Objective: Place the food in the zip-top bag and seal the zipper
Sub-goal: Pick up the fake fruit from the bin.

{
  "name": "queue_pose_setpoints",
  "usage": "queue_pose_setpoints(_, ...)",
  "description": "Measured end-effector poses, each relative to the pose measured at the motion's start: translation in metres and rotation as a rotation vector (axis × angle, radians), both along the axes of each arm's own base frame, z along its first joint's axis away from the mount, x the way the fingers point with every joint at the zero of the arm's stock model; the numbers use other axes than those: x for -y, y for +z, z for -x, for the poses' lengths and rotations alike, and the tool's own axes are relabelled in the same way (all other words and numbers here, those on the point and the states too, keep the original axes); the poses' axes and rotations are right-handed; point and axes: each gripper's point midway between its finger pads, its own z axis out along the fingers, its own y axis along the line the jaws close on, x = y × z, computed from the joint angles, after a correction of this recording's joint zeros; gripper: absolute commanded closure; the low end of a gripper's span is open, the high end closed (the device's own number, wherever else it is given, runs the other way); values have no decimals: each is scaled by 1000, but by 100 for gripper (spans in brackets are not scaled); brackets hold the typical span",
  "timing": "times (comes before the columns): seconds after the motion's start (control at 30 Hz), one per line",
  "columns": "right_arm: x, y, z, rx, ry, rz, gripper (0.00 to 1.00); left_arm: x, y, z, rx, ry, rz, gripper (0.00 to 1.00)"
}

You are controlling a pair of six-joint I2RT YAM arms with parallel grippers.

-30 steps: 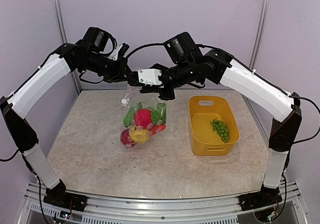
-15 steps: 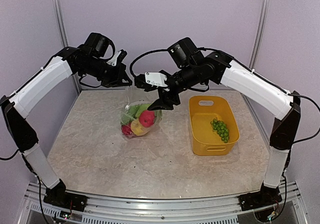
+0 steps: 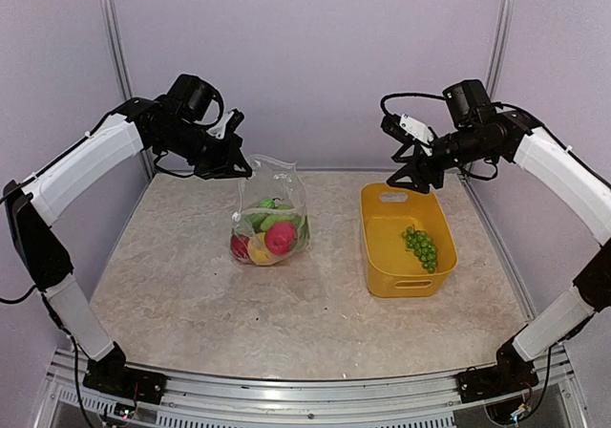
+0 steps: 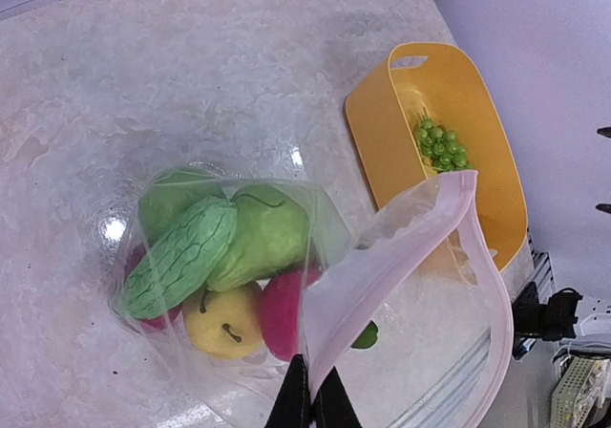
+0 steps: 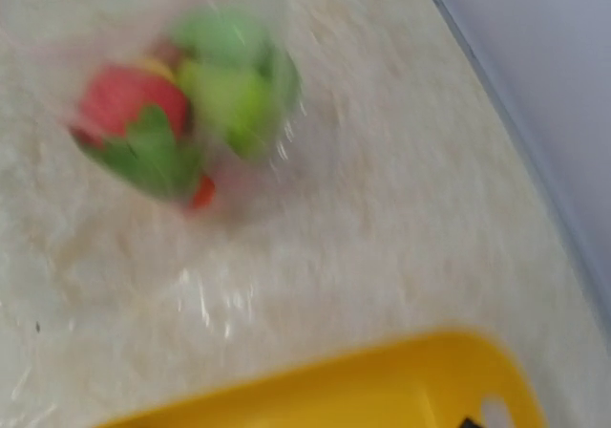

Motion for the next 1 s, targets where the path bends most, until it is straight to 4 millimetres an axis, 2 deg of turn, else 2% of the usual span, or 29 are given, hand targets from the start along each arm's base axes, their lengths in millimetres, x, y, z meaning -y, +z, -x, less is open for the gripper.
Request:
queue_pose_setpoints(0.1, 23, -25, -8, -40, -102, 39, 41, 0, 0, 0, -4, 2, 4, 100)
queue_pose_setpoints(0.27, 64, -82, -26, -116, -296, 157, 43, 1, 0, 1, -8, 1, 9, 100)
queue_pose_setpoints(0.4, 83, -115, -35, -150, -388, 252, 45, 2, 0, 1, -11, -1, 11, 100)
queue_pose_setpoints(0.53, 94, -152, -44, -195, -439, 341, 46, 3, 0, 2, -13, -5, 16, 100)
queue_pose_setpoints(1.0, 112, -230, -66, -242, -528, 549, 40, 3, -14, 2, -33, -5, 11, 100)
